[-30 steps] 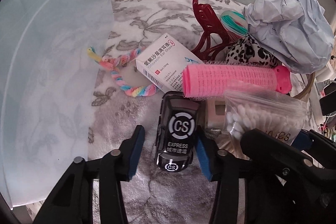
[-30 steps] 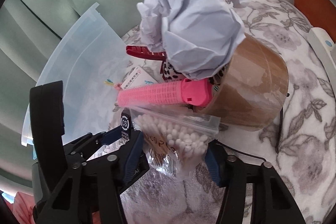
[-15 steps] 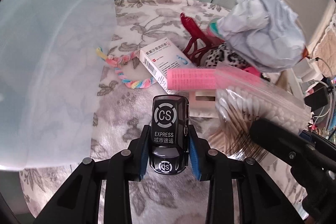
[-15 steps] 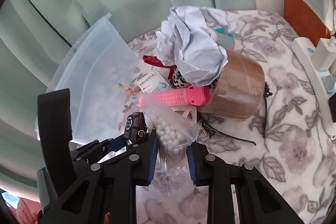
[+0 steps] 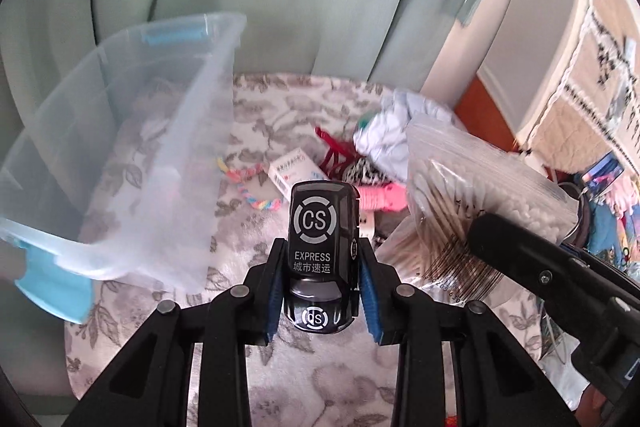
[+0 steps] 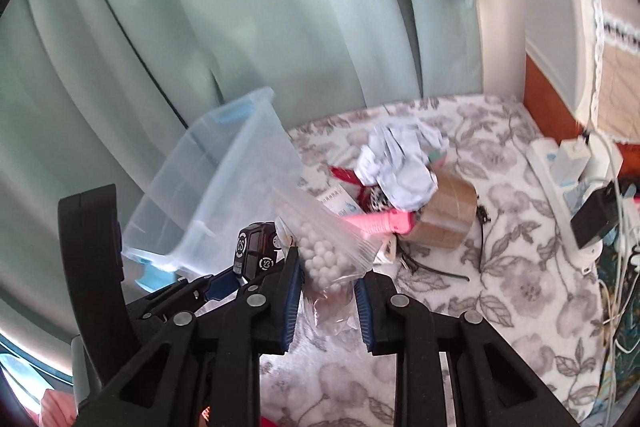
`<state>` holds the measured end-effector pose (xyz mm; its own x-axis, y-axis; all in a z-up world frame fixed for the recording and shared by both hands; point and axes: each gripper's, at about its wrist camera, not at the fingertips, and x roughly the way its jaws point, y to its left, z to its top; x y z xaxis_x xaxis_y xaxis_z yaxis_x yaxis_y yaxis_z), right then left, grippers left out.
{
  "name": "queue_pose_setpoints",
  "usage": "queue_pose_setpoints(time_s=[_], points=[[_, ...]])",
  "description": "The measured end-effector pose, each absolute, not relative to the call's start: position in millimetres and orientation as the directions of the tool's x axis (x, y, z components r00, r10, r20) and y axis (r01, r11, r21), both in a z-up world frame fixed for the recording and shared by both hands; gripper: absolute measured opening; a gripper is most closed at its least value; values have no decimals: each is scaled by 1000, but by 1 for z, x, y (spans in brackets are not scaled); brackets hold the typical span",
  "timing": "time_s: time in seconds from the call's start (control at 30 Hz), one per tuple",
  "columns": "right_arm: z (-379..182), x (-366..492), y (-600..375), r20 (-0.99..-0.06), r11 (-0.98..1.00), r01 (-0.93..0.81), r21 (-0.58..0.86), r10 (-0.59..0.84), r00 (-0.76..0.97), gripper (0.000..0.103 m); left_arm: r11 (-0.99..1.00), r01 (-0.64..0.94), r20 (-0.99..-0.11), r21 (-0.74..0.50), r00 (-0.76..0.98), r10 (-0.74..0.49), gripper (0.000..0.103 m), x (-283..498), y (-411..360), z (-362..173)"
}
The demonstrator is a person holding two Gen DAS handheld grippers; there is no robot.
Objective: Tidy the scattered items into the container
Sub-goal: 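Carry the car and swab bag over the clear box and open both tools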
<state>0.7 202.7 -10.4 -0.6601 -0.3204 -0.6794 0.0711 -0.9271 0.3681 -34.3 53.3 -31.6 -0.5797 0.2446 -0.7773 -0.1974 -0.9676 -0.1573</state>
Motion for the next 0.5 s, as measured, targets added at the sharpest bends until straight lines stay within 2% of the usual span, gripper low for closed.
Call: queue_pose_setpoints(time_s=[0.27, 0.5], points=[[44, 17, 177, -588, -928, 163, 336, -342, -733, 27, -965, -191, -674, -182, -690, 264, 35, -17, 25, 20], [65, 6, 149, -565, -921, 228, 314, -375, -735, 27, -965, -140, -638, -220, -728, 251, 35, -25, -7, 30]])
